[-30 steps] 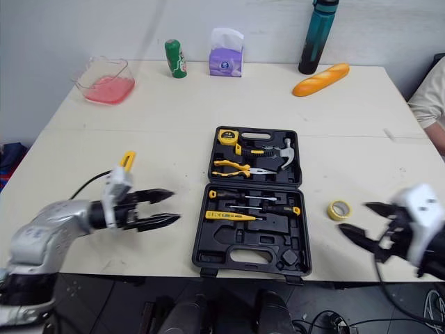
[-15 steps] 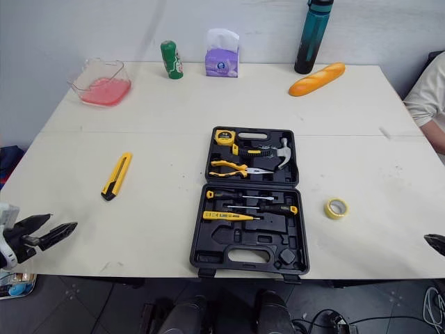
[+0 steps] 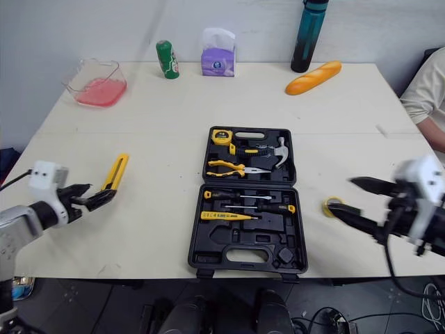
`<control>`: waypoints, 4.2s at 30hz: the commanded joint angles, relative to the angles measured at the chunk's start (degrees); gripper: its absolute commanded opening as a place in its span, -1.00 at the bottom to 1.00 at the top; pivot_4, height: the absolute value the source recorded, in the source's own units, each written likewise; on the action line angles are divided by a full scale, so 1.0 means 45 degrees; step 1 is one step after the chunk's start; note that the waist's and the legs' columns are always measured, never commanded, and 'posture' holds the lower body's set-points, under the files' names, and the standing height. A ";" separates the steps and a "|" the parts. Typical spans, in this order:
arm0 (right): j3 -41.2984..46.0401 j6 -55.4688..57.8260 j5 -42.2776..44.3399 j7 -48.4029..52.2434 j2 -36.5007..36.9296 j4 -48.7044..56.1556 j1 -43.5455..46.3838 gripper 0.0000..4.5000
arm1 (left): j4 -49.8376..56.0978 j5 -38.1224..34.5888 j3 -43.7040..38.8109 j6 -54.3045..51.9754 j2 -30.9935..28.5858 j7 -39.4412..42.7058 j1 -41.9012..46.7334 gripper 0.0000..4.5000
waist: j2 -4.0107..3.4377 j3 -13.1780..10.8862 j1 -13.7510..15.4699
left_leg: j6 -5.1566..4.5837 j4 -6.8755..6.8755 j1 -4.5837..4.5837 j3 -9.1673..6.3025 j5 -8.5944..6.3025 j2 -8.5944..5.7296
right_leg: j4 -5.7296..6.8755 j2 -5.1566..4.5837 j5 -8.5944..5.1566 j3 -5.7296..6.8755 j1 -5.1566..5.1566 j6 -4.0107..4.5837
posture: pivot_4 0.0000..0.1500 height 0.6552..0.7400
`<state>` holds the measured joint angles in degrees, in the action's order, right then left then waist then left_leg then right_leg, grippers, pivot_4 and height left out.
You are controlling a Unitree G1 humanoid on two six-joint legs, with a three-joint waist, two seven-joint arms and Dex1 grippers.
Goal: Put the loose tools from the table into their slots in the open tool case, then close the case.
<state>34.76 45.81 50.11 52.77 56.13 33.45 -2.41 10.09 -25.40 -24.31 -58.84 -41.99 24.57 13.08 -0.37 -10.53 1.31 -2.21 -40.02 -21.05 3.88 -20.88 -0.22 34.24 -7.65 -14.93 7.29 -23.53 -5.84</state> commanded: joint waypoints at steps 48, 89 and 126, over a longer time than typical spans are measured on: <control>-0.0917 0.0841 0.0846 -0.0052 0.0914 0.2375 -0.1445 1.00 | 0.1304 0.0400 1.0967 0.1356 -0.0496 0.9385 0.7223 -0.37 | 0.0071 -0.0027 0.0095 | -0.0033 -0.0015 -0.0012 0.0009 0.0054 -0.0013 | -0.0001 0.0030 0.0005 0.0022 0.0023 -0.0009 | 1.00 0.80; 0.0925 0.0518 0.0246 -0.0450 0.0047 0.3164 -0.4689 1.00 | -0.1732 0.2012 1.1115 0.6228 0.4011 0.9228 0.6565 -0.89 | 0.0070 -0.0027 0.0384 | -0.0060 -0.0055 -0.0024 -0.0021 0.0064 -0.0024 | -0.0012 0.0027 0.0022 -0.0005 0.0038 -0.0032 | 1.00 0.80; 0.2707 -0.1069 -0.2064 -0.0277 -0.1732 0.0602 -0.6147 1.00 | -0.2480 -0.0600 0.3989 0.4417 -0.0743 1.0023 0.3169 0.99 | 0.0048 0.0034 0.0310 | -0.0046 -0.0007 0.0155 -0.0031 0.0003 0.0009 | -0.0095 0.0007 0.0008 -0.0002 0.0214 -0.0013 | 1.00 0.80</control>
<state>44.18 43.13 42.24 50.98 49.01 37.17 -29.24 1.30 -28.69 -3.55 -41.19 -42.90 68.22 27.94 -0.15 -10.38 2.71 -2.39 -40.04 -20.36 3.75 -20.88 -0.18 33.82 -7.61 -14.90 7.28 -22.58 -5.90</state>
